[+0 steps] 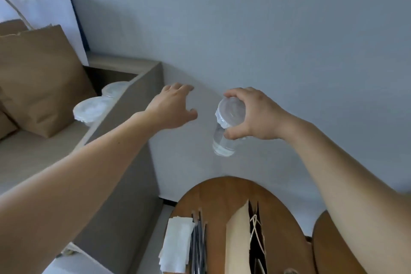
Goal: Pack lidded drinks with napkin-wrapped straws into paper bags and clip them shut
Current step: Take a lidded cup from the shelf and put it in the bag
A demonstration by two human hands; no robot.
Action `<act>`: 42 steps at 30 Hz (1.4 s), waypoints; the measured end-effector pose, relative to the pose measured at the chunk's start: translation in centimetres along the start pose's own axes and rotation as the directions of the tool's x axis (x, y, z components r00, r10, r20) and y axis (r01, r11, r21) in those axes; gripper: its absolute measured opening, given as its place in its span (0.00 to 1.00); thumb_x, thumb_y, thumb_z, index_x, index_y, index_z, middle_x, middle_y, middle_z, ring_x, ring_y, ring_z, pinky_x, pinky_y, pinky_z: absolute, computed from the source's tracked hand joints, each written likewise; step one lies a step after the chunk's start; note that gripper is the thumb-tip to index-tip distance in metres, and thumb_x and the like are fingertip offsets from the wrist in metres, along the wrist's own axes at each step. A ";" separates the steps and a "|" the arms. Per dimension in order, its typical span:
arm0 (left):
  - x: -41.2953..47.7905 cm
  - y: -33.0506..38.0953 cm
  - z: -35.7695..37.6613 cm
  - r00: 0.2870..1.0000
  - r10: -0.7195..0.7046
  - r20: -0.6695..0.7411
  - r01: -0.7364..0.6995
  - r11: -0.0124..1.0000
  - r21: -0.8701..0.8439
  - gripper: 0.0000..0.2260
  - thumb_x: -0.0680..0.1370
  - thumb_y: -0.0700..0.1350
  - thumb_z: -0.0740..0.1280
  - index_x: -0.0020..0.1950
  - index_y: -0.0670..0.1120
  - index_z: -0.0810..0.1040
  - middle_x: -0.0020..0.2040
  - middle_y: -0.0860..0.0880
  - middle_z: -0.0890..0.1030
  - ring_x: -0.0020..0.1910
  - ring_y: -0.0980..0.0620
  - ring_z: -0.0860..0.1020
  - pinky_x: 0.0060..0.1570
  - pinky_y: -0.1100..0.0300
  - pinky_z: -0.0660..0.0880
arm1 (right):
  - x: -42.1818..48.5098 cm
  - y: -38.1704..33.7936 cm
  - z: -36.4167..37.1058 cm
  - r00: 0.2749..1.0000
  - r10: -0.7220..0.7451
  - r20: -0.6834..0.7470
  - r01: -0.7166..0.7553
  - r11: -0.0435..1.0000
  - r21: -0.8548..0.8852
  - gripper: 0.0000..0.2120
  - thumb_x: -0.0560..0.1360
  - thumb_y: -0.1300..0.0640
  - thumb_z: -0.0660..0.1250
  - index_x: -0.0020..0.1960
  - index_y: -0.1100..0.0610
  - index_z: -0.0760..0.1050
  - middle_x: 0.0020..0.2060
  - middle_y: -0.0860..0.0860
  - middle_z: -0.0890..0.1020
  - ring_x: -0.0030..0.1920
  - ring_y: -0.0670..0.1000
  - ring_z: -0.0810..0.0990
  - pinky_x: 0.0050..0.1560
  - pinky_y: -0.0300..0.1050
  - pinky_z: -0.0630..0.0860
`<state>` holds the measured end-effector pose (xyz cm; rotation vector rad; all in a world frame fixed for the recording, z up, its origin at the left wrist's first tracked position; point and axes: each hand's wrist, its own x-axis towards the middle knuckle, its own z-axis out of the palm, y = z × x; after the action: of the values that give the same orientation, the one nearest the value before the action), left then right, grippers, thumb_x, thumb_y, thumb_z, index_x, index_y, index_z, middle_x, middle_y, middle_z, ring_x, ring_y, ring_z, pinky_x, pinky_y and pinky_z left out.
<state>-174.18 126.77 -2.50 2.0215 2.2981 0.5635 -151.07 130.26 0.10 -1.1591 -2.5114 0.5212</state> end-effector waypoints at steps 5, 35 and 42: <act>-0.8 6.5 9.6 0.983 0.053 0.178 -0.049 0.998 -0.031 0.33 0.75 0.54 0.68 0.78 0.51 0.60 0.76 0.49 0.65 0.74 0.46 0.61 0.66 0.48 0.67 | -4.9 10.1 2.6 0.982 0.174 0.077 -0.173 0.985 -0.021 0.47 0.58 0.40 0.78 0.73 0.45 0.63 0.62 0.45 0.68 0.64 0.48 0.67 0.57 0.45 0.69; -18.2 6.8 35.1 0.528 -0.361 0.769 0.710 0.684 -0.166 0.10 0.80 0.52 0.60 0.46 0.49 0.78 0.41 0.48 0.83 0.39 0.51 0.84 0.47 0.53 0.83 | -12.2 18.9 15.3 0.897 0.330 0.293 -0.292 0.942 -0.167 0.47 0.60 0.38 0.73 0.74 0.45 0.57 0.66 0.47 0.65 0.67 0.52 0.63 0.59 0.49 0.71; -18.2 8.1 34.8 0.545 -0.306 0.781 0.677 0.710 -0.195 0.16 0.81 0.53 0.56 0.44 0.48 0.79 0.35 0.47 0.84 0.30 0.53 0.83 0.38 0.56 0.83 | -13.4 17.9 19.1 0.859 0.015 0.512 0.221 0.891 -0.396 0.45 0.61 0.41 0.73 0.71 0.50 0.56 0.65 0.54 0.66 0.62 0.57 0.67 0.55 0.48 0.72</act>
<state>-154.71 118.57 -36.58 0.9614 1.8403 0.2038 -139.34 127.01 -26.68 -1.1275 -3.2620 0.2405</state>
